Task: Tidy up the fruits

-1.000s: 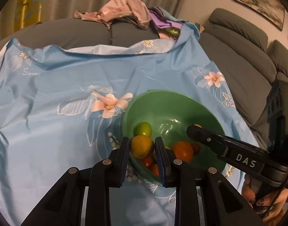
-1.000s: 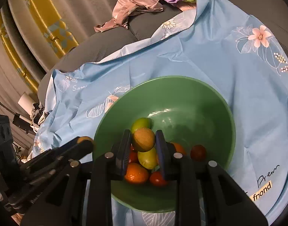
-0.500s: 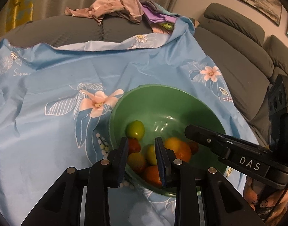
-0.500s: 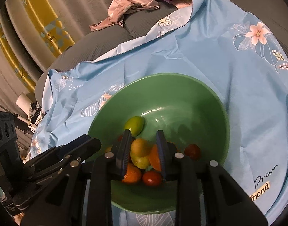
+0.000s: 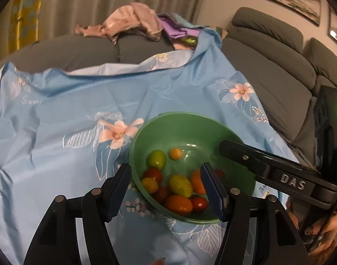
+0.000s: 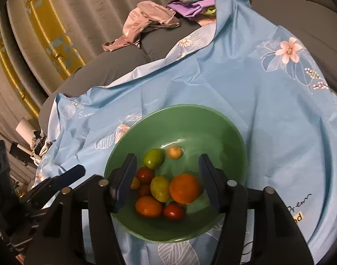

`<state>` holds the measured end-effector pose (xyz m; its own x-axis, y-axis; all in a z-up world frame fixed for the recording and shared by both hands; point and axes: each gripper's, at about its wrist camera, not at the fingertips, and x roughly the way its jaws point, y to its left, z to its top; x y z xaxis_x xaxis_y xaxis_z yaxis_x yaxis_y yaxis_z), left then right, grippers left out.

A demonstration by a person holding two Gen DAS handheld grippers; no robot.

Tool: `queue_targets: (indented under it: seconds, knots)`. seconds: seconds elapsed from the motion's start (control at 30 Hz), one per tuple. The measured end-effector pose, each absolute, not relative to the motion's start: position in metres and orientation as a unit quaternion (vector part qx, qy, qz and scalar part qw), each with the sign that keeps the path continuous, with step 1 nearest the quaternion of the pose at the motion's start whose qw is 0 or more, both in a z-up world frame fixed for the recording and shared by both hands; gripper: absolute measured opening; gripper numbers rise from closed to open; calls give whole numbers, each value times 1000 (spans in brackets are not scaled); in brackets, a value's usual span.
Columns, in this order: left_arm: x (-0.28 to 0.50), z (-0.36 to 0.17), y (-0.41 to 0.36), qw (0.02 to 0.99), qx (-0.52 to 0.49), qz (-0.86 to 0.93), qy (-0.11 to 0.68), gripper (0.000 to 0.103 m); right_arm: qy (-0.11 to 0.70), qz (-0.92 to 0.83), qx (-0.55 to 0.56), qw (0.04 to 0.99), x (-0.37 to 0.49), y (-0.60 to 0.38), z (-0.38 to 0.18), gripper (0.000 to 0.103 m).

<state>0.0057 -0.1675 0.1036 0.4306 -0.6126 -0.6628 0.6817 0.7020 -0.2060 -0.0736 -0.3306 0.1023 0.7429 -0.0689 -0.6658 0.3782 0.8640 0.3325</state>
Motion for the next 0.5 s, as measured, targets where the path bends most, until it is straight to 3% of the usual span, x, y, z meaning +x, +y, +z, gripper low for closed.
queue_targets:
  seconds: [0.5]
  knots:
    - [7,108,-159,843,22,-392,369,64,335,-136,220,906,-77,-331,107,61]
